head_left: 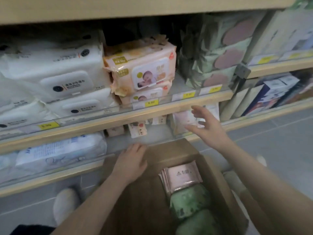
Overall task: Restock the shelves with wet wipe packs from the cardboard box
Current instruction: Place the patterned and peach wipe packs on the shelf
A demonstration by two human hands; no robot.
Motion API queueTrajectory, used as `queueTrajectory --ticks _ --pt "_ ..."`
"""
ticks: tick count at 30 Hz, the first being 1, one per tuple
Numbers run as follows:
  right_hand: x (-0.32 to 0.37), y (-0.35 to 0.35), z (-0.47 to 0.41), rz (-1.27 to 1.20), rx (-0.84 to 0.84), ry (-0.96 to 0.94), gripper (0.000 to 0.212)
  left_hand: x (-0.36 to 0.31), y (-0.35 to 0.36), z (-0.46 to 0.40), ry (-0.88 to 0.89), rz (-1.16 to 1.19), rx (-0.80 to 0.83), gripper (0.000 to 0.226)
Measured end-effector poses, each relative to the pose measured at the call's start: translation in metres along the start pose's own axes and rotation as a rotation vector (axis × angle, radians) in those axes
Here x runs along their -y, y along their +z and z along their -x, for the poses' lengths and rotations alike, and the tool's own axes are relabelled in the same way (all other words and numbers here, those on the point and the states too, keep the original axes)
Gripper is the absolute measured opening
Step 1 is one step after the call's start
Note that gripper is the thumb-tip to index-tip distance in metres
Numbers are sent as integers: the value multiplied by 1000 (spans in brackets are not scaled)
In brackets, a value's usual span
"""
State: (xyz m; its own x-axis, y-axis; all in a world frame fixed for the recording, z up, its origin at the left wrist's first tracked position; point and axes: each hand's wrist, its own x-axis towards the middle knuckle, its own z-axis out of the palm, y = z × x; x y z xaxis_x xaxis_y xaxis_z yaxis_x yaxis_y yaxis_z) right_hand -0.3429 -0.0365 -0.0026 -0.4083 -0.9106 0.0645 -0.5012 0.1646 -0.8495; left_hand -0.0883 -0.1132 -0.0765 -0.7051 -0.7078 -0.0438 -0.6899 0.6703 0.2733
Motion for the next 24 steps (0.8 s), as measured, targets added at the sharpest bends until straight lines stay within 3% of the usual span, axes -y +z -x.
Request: queueTrajectory --ticks 5,9,12,24 --pt "-64 27 83 176 204 80 70 -10 62 31 -51 -78 126 68" --pt "-112 52 139 287 368 144 64 -7 88 44 -39 -156 86 91" --pt "-150 70 166 501 492 120 64 -2 95 47 -21 -168 71 99" --pt "-178 97 140 907 707 -51 87 1 102 45 -47 -133 102 106"
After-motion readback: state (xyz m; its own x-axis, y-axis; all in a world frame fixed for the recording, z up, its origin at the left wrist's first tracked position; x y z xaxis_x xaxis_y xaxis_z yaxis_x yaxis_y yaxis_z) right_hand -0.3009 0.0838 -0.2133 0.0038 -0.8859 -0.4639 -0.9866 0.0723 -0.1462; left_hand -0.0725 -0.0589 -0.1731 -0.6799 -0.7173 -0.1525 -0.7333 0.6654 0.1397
